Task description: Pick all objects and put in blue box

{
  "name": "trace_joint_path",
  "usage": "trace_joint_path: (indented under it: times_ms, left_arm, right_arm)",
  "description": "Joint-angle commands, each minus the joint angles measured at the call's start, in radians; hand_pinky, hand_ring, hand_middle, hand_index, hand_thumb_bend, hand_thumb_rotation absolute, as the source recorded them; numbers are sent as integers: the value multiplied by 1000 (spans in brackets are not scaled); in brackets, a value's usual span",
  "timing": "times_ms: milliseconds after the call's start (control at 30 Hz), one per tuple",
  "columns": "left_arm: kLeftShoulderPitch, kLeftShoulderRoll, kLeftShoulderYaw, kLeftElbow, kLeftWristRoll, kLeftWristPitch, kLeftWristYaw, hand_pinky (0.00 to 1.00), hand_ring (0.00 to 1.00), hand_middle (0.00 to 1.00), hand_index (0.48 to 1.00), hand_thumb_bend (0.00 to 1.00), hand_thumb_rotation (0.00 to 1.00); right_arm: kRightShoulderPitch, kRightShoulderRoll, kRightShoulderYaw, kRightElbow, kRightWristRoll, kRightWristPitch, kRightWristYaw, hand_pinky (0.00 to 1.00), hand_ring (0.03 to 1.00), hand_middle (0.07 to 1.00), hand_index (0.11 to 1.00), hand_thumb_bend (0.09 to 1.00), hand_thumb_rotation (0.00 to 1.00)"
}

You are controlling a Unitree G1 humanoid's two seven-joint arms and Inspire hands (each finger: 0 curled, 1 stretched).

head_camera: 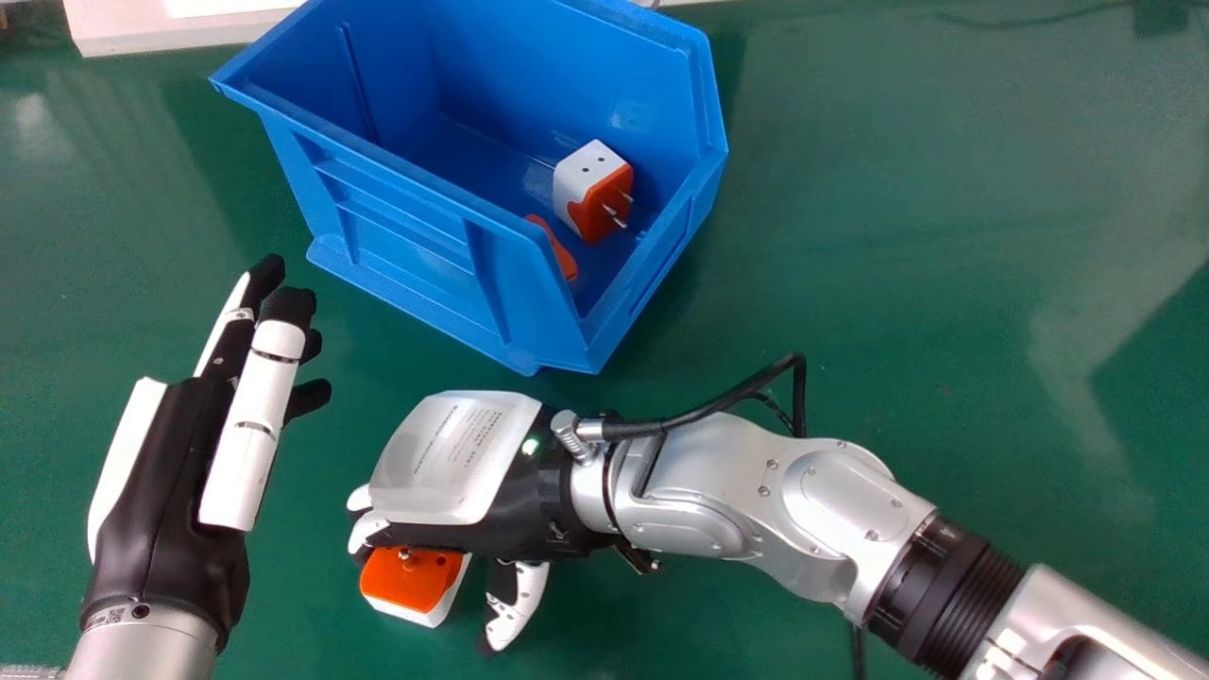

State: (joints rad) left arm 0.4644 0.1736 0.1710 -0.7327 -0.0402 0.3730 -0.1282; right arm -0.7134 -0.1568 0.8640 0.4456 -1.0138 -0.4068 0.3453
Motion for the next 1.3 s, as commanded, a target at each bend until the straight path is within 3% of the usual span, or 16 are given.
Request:
trace_joint_path:
  times_ms: [0, 133, 500, 667, 867, 900, 967, 1000, 1033, 1067, 1100, 1133, 1167, 1200, 1267]
  left_arm:
    - [14, -2, -4, -35, 4, 0, 3, 860, 925, 944, 970, 472, 1000]
    - [23, -2, -6, -46, 4, 4, 3, 858, 924, 944, 970, 472, 1000]
    - [41, 1, -17, -83, 13, 22, 4, 855, 925, 944, 970, 472, 1000]
    - [44, 3, -21, -89, 19, 26, 3, 852, 923, 943, 970, 472, 1000]
    - [44, 5, -25, -101, 25, 36, 2, 850, 922, 942, 970, 472, 1000]
    - [44, 4, -25, -101, 26, 37, 2, 850, 922, 941, 970, 472, 1000]
    - [45, 5, -24, -107, 27, 40, 1, 850, 922, 941, 970, 472, 1000]
    - [45, 5, -23, -109, 27, 42, 0, 850, 922, 941, 970, 473, 1000]
    - [47, 5, -23, -112, 27, 43, 0, 850, 922, 941, 970, 473, 1000]
    - [49, 6, -22, -113, 27, 44, -1, 850, 922, 941, 970, 473, 1000]
    - [50, 6, -22, -114, 27, 44, -1, 850, 922, 941, 970, 473, 1000]
    - [52, 6, -22, -116, 27, 44, -1, 850, 921, 941, 970, 473, 1000]
    - [54, 6, -22, -119, 27, 45, -1, 850, 921, 941, 970, 473, 1000]
    - [55, 6, -23, -121, 28, 46, -2, 850, 921, 940, 970, 473, 1000]
    - [59, 6, -23, -127, 27, 47, -2, 851, 921, 940, 970, 473, 1000]
  right_arm:
    - [-33, -1, 16, 31, -17, -23, -31, 823, 879, 894, 793, 440, 196]
    - [-51, 4, 24, 62, -27, -35, -68, 797, 868, 885, 780, 470, 132]
    - [-61, -8, 45, 91, -71, -63, -190, 767, 847, 874, 766, 538, 109]
    - [-48, -4, 39, 132, -66, -74, -279, 671, 769, 796, 693, 606, 63]
    - [17, 16, 29, 151, -67, -20, -402, 623, 723, 743, 629, 588, 71]
    - [20, 17, 34, 156, -77, -15, -433, 558, 645, 687, 600, 577, 57]
    - [16, 15, 41, 167, -84, -24, -473, 558, 645, 687, 600, 577, 57]
    - [12, 13, 42, 172, -85, -31, -489, 467, 539, 627, 575, 566, 45]
    - [12, 11, 41, 175, -79, -39, -497, 467, 539, 627, 575, 566, 45]
    - [11, 8, 40, 179, -74, -48, -505, 375, 439, 525, 554, 557, 61]
    - [8, 7, 40, 184, -71, -55, -508, 375, 439, 525, 554, 557, 61]
    - [6, 5, 40, 185, -69, -59, -507, 300, 361, 439, 537, 550, 73]
    - [4, 2, 41, 186, -71, -61, -510, 300, 361, 439, 537, 550, 73]
    - [3, 1, 42, 187, -73, -62, -512, 194, 249, 320, 512, 539, 91]
    - [2, -2, 41, 190, -70, -71, -518, 127, 177, 243, 497, 532, 103]
